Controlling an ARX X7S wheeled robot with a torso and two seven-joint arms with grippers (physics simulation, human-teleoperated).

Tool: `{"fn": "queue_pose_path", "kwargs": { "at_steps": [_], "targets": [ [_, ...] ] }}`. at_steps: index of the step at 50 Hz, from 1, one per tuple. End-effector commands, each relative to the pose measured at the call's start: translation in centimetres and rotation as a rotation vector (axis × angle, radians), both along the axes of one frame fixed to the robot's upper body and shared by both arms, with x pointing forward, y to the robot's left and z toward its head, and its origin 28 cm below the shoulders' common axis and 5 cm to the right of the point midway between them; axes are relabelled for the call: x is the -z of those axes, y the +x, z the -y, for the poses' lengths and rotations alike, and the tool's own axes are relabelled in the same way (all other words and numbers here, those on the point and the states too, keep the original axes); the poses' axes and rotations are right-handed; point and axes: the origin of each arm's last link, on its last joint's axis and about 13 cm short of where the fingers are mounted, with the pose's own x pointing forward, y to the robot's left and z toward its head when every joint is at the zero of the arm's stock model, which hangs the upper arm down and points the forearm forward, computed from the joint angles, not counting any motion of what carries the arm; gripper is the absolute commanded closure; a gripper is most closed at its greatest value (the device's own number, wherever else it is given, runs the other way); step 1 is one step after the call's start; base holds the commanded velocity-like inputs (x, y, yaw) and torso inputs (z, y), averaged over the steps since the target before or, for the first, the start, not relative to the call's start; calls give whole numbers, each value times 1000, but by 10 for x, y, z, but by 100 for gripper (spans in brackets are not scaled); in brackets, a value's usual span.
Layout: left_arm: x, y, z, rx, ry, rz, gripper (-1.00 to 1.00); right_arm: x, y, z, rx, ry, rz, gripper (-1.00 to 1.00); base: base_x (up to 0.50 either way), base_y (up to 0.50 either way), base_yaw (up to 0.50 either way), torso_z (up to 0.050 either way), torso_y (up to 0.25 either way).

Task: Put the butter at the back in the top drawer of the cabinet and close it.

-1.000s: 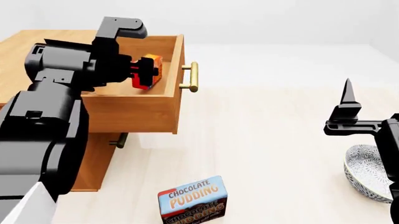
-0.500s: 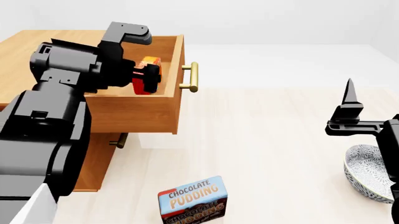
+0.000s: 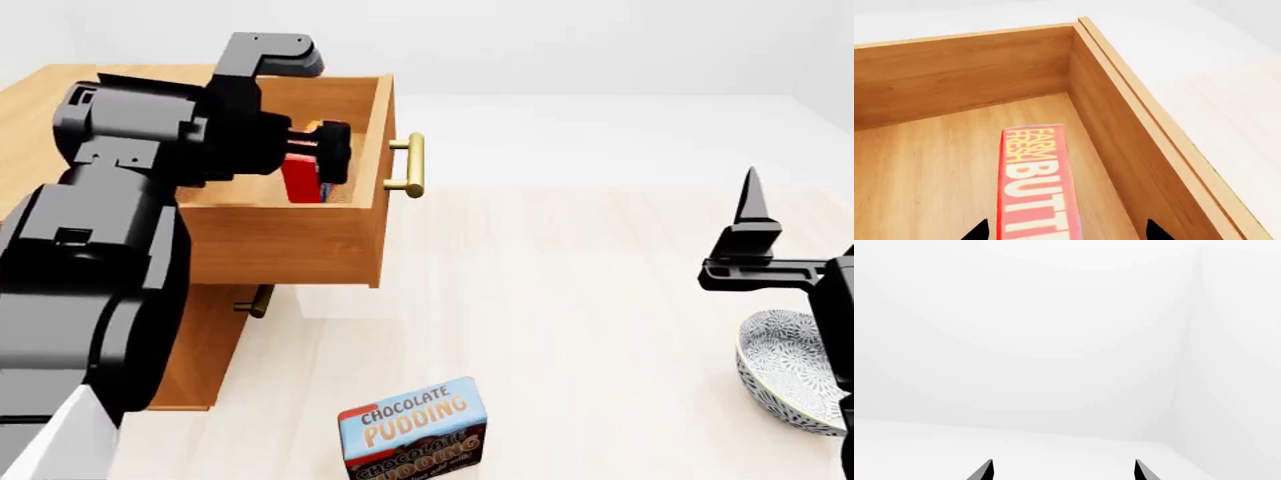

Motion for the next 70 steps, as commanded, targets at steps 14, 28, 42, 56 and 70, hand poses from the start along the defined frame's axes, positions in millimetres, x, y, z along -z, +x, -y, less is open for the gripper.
{"fn": "queue_pose_path", "kwargs": {
  "at_steps": [14, 28, 42, 56, 70],
  "targets": [
    [-60, -1, 2, -68, -8, 229, -100, -2, -3, 0, 1, 0, 6, -100, 0, 0, 0, 0, 0],
    [-96, -60, 53, -36, 60, 380, -100, -3, -4, -1, -5, -7, 11, -100, 0, 0, 0, 0, 0],
    [-82, -92, 127, -45, 180, 421, -100, -2, -10, -1, -7, -11, 15, -100, 0, 0, 0, 0, 0],
    [-28, -114, 193, 51, 380, 463, -100, 1, -17, 1, 13, -11, 24, -100, 0, 0, 0, 0, 0],
    [-1, -119, 210, 211, 430, 360, -100, 1, -14, 2, 21, -19, 26, -100, 0, 0, 0, 0, 0]
  ]
}}
